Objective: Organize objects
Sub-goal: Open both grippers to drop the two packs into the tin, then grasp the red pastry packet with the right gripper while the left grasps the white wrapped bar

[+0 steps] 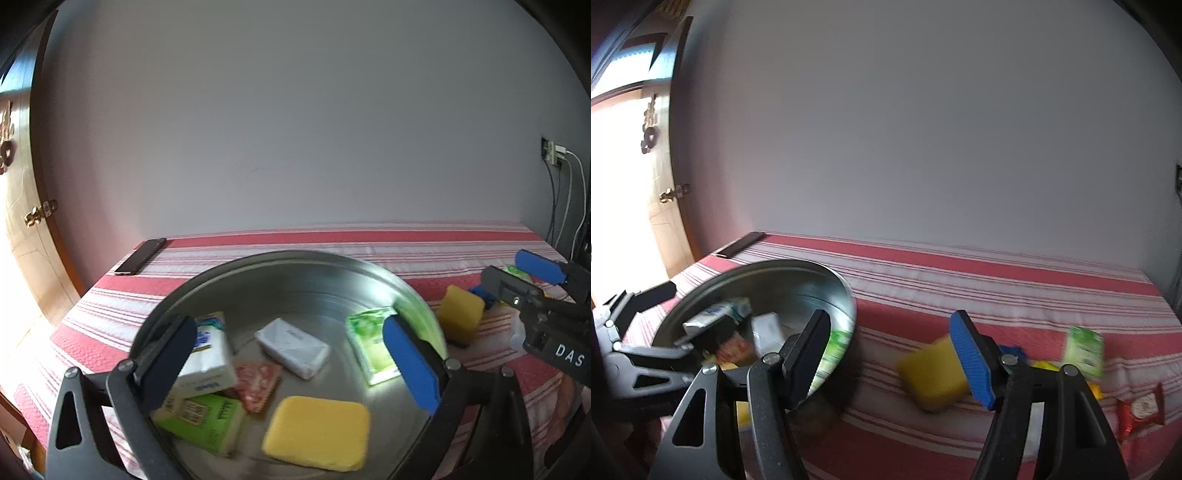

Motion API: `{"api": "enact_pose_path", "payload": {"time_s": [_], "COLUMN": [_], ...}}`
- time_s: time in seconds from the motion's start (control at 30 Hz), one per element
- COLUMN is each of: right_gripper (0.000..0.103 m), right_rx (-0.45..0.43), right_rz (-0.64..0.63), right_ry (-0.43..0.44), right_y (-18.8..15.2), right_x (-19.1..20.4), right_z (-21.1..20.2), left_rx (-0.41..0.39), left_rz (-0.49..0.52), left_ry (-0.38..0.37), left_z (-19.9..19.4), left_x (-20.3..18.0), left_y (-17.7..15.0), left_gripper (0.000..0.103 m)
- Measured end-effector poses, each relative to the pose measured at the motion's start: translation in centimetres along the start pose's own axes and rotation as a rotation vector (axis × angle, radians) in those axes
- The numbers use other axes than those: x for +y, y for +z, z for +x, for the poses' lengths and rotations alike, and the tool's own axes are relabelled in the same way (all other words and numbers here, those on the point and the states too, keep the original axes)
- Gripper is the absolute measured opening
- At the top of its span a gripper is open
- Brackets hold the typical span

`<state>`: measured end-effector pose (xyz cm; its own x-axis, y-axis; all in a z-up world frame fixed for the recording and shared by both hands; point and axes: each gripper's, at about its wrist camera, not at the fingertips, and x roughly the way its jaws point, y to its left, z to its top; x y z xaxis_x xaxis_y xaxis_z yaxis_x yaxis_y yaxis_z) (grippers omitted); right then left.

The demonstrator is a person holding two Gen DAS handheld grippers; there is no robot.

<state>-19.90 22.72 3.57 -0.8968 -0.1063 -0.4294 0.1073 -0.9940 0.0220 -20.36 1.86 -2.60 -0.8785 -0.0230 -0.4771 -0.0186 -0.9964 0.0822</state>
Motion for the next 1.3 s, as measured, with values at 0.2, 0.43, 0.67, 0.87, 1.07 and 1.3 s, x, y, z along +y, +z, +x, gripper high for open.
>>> {"api": "enact_pose_path", "payload": {"time_s": [0.2,0.43,0.67,0.87,1.07,1.3], "right_gripper": [0.069,0.069,0.069,0.069,0.069,0.069], "right_rx": [0.023,0.064,0.163,0.233,0.294,0.323], "right_rz": [0.053,0.154,0.188,0.184,0.194,0.243], "right_ry": [-0.160,-0.353,-0.414,-0.400,-0.394,-0.370], "right_y": [-1.3,-3.2,-4.8,-6.0,-6.5,-6.9], "right_x": [-5.9,-13.8,-17.9,-18.3,-18.9,-19.9], "right_z": [-1.3,-2.9,-3.3,-2.3,-1.4,-1.2], "left_rx": [-0.012,-0.008,0.059,0.111,0.195,0.241], "left_rz": [0.044,0.162,0.231,0.265,0.308,0.370], "left_ry": [-0.078,-0.188,-0.317,-0.378,-0.431,-0.455], "left_z": [-0.7,-0.6,0.3,1.8,3.4,4.4], "left_x": [-4.5,-11.5,-17.6,-20.6,-22.7,-24.3], "left_y": [0.5,0.0,-0.3,-0.2,-0.8,-1.8], "left_gripper": [0.102,0.102,0.102,0.102,0.102,0.095]}}
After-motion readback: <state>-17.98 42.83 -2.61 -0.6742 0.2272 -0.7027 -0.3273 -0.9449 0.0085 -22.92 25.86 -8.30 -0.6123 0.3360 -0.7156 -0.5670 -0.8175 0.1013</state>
